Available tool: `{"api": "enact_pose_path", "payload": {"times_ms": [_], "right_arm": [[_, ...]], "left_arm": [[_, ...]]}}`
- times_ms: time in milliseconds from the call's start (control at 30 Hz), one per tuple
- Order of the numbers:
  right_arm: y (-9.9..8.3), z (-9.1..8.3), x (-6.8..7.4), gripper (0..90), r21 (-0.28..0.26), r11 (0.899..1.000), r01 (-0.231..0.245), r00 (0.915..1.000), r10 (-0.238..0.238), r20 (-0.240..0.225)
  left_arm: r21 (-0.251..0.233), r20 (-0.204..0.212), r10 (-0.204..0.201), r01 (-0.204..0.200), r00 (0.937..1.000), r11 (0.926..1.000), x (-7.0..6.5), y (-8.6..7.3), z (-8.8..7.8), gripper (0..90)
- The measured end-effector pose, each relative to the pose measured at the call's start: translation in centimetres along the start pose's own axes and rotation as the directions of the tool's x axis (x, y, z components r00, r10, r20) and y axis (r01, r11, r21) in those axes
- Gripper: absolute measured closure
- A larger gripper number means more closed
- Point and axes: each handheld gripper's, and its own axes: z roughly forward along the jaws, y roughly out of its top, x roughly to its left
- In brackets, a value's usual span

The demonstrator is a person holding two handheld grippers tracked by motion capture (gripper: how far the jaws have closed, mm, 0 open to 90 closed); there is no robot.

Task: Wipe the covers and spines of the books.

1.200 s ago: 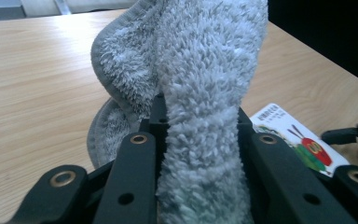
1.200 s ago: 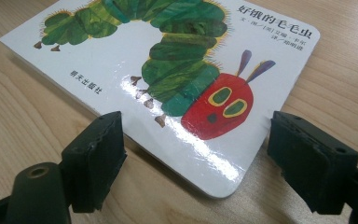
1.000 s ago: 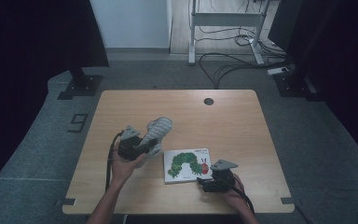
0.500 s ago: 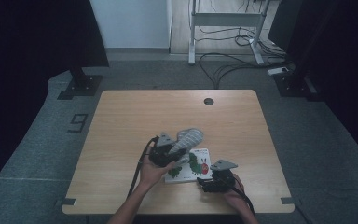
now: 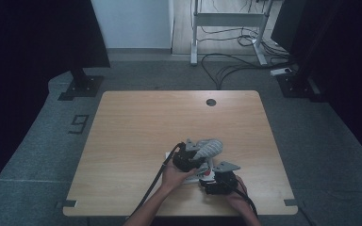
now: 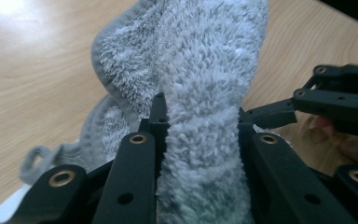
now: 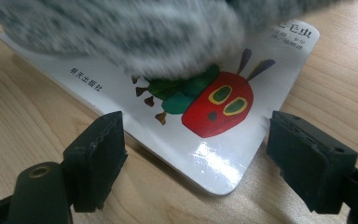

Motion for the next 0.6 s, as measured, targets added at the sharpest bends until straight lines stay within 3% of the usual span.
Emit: {"api": "enact_pose_path", "payload": {"times_ms": [200,600], "right_arm": [[0.0,0.0,0.0,19.0,0.002,1.000,-0.001,1.0000,0.001,0.000],[0.0,0.0,0.1,19.2,0.001,1.000,0.001,1.0000,-0.001,0.004]], "left_arm": [[0.031,-0.003,0.003,-0.003,1.0000,0.9995,-0.3,-0.9,1.6,71.3],[0.024,-0.006,-0.007,0.007,1.0000,0.9997,-0.3,-1.1,1.7,70.6]]}}
